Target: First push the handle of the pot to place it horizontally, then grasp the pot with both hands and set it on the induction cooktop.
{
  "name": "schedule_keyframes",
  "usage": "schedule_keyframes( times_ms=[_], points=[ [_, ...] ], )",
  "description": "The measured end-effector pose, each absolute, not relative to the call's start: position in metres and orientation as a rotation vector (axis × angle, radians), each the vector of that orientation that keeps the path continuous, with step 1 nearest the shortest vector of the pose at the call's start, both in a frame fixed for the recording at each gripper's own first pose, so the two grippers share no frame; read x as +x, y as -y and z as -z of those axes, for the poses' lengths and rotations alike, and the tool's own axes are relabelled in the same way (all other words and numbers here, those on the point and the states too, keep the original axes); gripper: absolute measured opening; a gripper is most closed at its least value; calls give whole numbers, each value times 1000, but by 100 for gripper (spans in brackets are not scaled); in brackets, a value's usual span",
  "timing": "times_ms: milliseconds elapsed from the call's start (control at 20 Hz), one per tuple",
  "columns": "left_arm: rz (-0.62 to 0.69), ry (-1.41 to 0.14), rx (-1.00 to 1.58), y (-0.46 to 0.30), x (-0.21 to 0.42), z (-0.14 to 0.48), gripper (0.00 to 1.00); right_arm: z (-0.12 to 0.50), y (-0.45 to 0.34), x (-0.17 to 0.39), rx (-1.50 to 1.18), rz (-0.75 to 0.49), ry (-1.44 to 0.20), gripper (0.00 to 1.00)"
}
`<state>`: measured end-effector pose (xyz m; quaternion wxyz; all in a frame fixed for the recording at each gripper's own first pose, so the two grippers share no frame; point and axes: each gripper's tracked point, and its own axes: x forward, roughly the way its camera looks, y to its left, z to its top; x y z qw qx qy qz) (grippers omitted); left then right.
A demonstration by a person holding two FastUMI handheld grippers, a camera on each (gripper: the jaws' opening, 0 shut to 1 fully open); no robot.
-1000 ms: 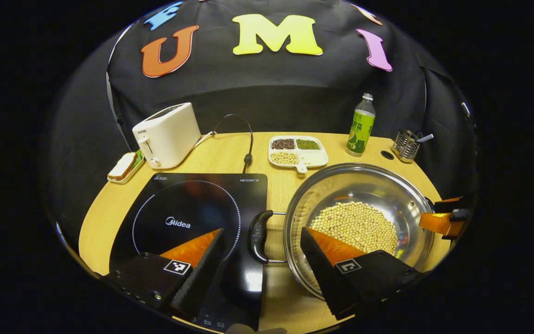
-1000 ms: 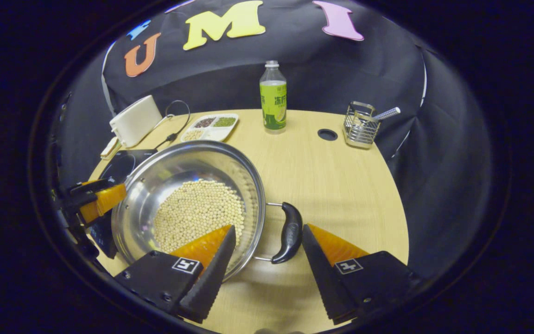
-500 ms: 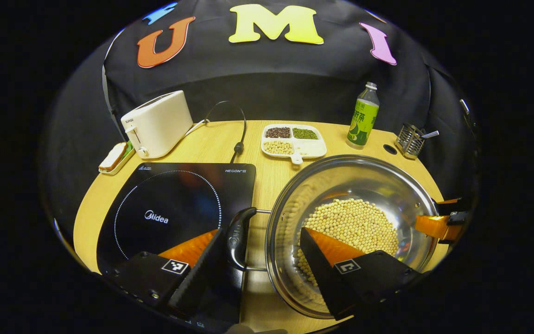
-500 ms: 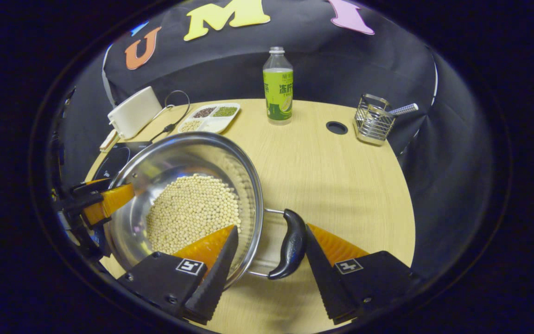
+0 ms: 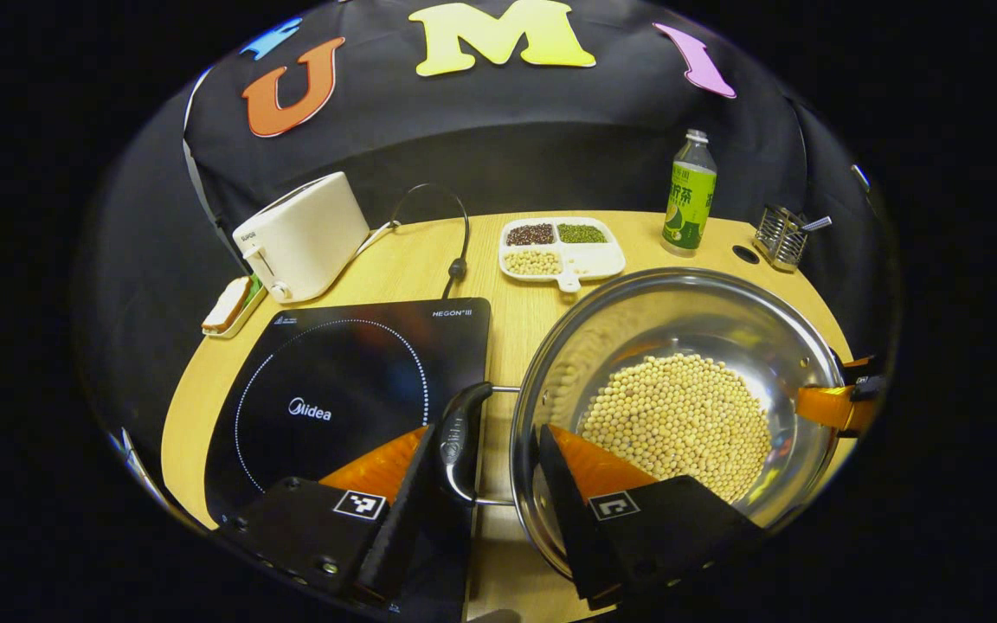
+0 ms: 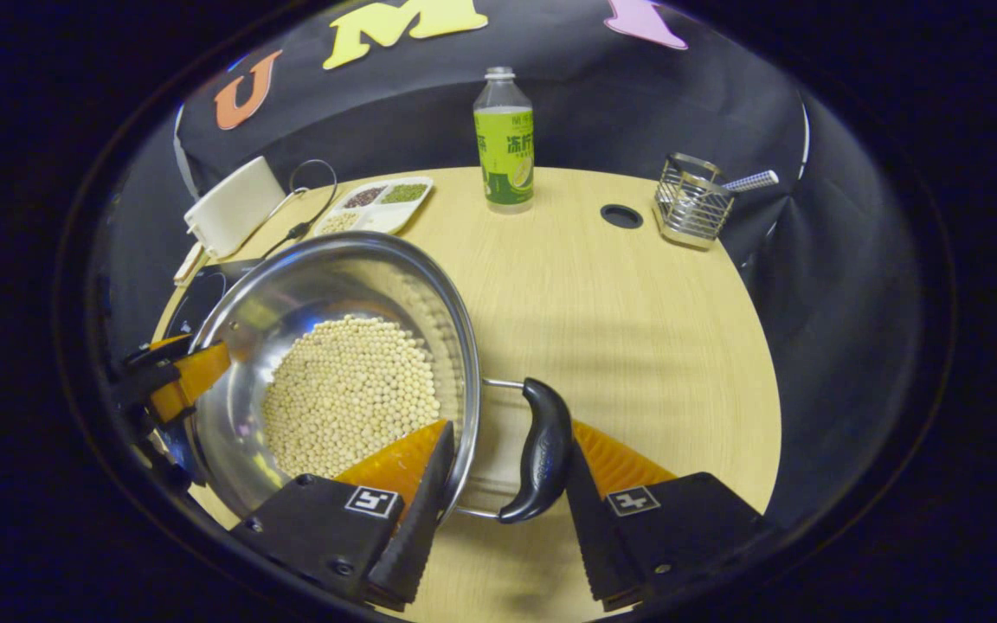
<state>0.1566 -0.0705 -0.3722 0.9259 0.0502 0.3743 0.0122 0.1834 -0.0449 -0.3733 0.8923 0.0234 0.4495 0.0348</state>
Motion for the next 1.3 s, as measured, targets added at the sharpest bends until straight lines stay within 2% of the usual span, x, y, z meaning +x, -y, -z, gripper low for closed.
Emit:
schedule_keyframes(
  times_ms=[50, 150, 200, 300, 350, 400, 850, 1300],
  points=[
    [-27, -771, 100, 71, 155, 371, 59, 374, 44, 183, 57, -59, -949, 69],
    [-31, -771, 93, 71, 155, 371, 77, 375, 44, 182, 48, -61, -965, 67],
    [-35, -775, 81, 71, 157, 372, 65, 375, 43, 183, 58, -60, -966, 65],
    [-27, -796, 69, 72, 157, 372, 61, 374, 44, 180, 63, -52, -976, 60],
    [-28, -820, 49, 72, 153, 370, 69, 372, 43, 179, 72, -45, -977, 56],
    [-21, -828, 35, 73, 153, 371, 57, 371, 42, 178, 75, -42, -963, 55],
    [-7, -799, 43, 67, 131, 343, 57, 342, 38, 147, 81, -30, -918, 54],
    [-10, -763, 59, 21, 113, 314, 57, 314, -9, 125, 98, -36, -891, 54]
  ],
)
